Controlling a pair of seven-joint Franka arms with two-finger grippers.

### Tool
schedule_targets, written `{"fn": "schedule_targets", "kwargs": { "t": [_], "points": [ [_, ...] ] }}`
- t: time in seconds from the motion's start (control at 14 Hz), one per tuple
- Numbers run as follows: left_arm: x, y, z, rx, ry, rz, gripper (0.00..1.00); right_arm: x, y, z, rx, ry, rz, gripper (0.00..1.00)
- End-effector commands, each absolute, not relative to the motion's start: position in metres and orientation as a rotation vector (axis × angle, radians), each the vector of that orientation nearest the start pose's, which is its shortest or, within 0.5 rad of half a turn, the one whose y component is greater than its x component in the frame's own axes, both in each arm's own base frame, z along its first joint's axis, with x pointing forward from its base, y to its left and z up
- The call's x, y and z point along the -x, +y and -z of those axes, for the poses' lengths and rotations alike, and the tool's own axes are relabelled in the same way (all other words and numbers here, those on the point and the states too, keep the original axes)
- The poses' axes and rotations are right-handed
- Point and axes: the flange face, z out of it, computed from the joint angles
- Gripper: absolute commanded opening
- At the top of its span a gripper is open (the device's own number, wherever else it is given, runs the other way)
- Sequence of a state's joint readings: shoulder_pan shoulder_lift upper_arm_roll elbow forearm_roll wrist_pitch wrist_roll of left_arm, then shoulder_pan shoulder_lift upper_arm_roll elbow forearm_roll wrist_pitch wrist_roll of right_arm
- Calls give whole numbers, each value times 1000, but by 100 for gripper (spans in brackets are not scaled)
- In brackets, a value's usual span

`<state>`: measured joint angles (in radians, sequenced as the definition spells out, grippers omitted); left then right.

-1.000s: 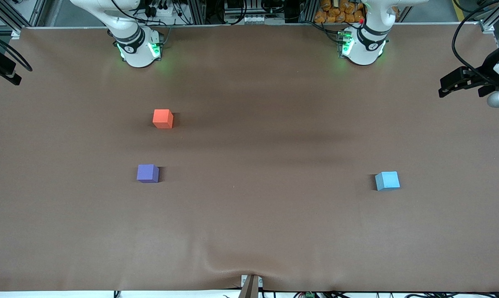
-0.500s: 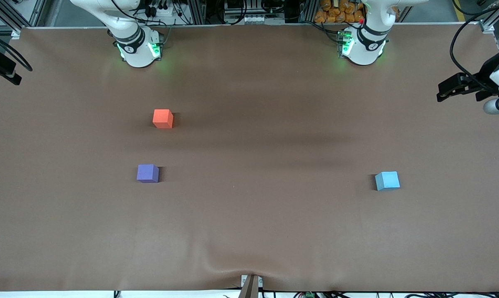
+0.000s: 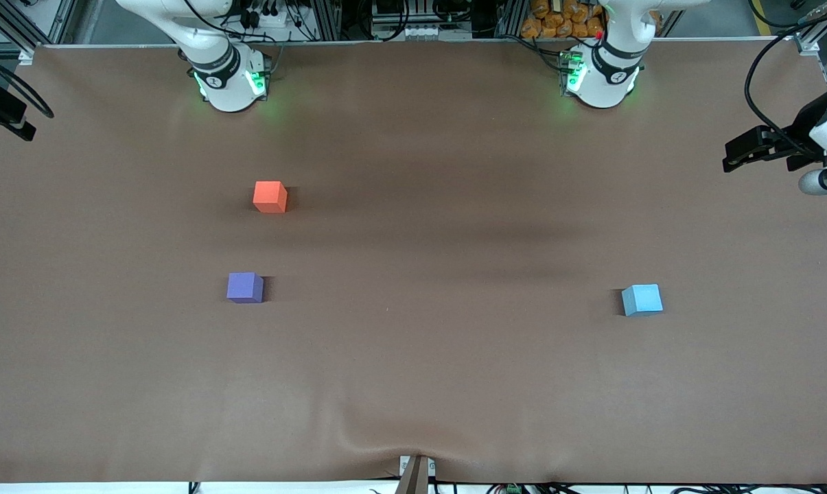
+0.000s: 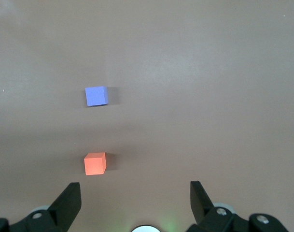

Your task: Place blue block between orange and purple blocks

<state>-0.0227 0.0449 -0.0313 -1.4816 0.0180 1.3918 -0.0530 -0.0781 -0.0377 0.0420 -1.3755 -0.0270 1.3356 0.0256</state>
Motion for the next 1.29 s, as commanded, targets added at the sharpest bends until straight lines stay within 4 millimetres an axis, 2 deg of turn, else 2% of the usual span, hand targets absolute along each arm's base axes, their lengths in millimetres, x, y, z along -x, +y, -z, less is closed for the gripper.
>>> {"fn": "schedule_targets", "kwargs": {
  "t": [0.0,0.29,0.43,0.5,0.71,0.86,1.07,1.21],
  "points": [
    [-561,-25,-609,3117,15,-234,100,-512,-21,-719,3154,119,-7,100],
    [-577,-26,-565,3117,17,-243,100,-512,-21,-719,3155,120,-7,100],
    [-589,-25,-533,3119,14,-227,100,-512,-21,-719,3155,120,-5,100],
    [-600,-25,-511,3119,14,-246,100,-512,-21,-719,3155,120,-7,100],
    [-636,-24,-424,3117,12,-297,100,-512,-21,-719,3155,120,-7,100],
    [-651,-24,-380,3123,9,-285,100,-512,-20,-719,3154,117,-5,100],
    [-665,-22,-315,3124,-12,-298,100,-512,-20,-719,3154,117,-7,100],
    [-667,-8,-284,3125,-47,-298,100,-512,-20,-719,3155,117,-7,100]
  ]
}}
